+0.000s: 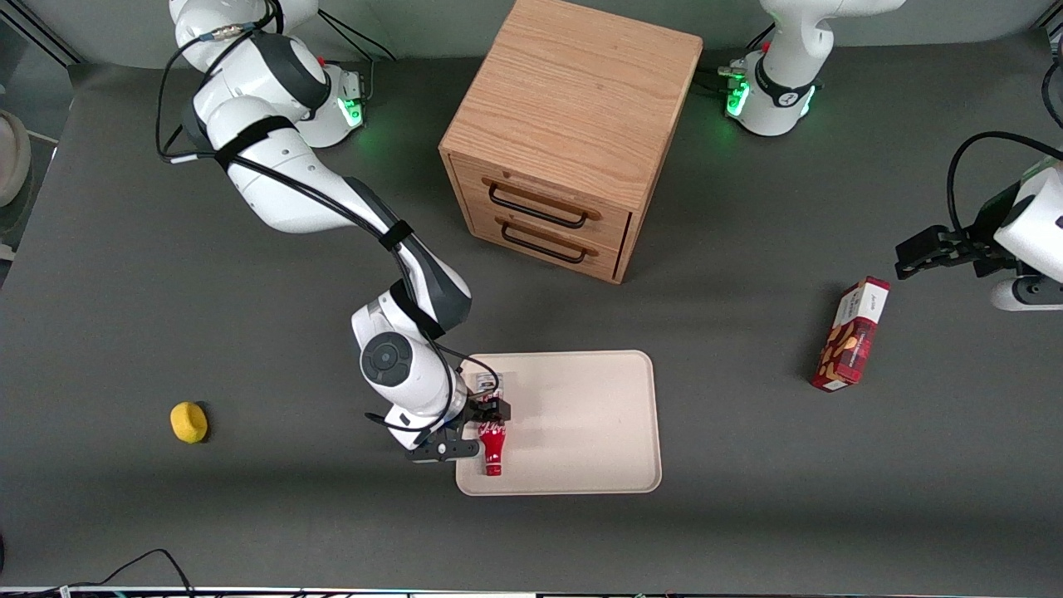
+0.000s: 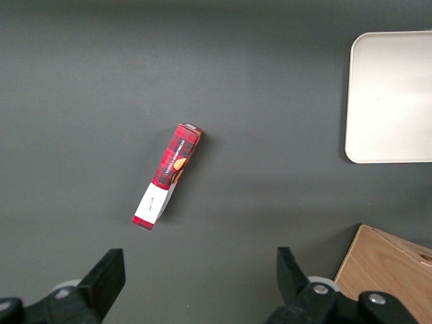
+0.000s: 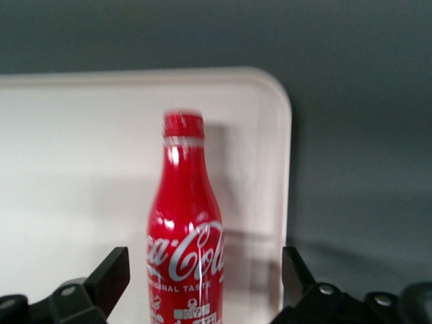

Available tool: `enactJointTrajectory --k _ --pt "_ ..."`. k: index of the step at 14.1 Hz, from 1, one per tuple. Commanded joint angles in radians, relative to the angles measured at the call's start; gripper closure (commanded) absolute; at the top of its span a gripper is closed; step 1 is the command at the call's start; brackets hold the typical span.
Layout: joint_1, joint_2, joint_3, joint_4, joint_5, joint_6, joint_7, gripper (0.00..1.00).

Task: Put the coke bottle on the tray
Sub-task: 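Open the right gripper and release the bottle on the tray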

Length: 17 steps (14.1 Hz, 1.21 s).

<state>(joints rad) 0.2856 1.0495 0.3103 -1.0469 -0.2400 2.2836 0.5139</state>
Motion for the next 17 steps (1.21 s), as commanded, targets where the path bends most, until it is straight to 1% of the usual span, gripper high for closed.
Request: enactJointTrajectory --k 1,4,5,7,8,10,12,13,14,16,17 --pt "-0.002 -0.118 0.001 -0.019 -0.039 -0.094 -0.012 0.00" --pt "-0.026 -0.280 0.004 -0.033 -0.027 -0.287 -0.005 0.00" --pt "-0.045 -0.342 0.004 -0.032 -0.012 -0.385 -0.006 0.00" --pt "-0.084 -0.480 -0.011 -0.033 0.066 -0.575 -0.011 0.00" --pt "-0.104 -0.538 -0.039 -0.032 0.094 -0.678 -0.014 0.00" --pt "-0.106 -0.662 -0.124 -0.033 0.125 -0.894 -0.017 0.00" --pt "-0.114 -0.767 -0.154 -0.036 0.140 -1.045 -0.052 0.00" --pt "-0.117 -0.828 -0.187 -0.074 0.162 -1.087 -0.064 0.00" --pt "-0.120 -0.908 -0.221 -0.140 0.192 -1.089 -0.064 0.00" --pt "-0.123 -1.073 -0.293 -0.330 0.249 -1.055 -0.067 0.00" --pt "-0.126 -1.161 -0.324 -0.437 0.254 -1.012 -0.083 0.00"
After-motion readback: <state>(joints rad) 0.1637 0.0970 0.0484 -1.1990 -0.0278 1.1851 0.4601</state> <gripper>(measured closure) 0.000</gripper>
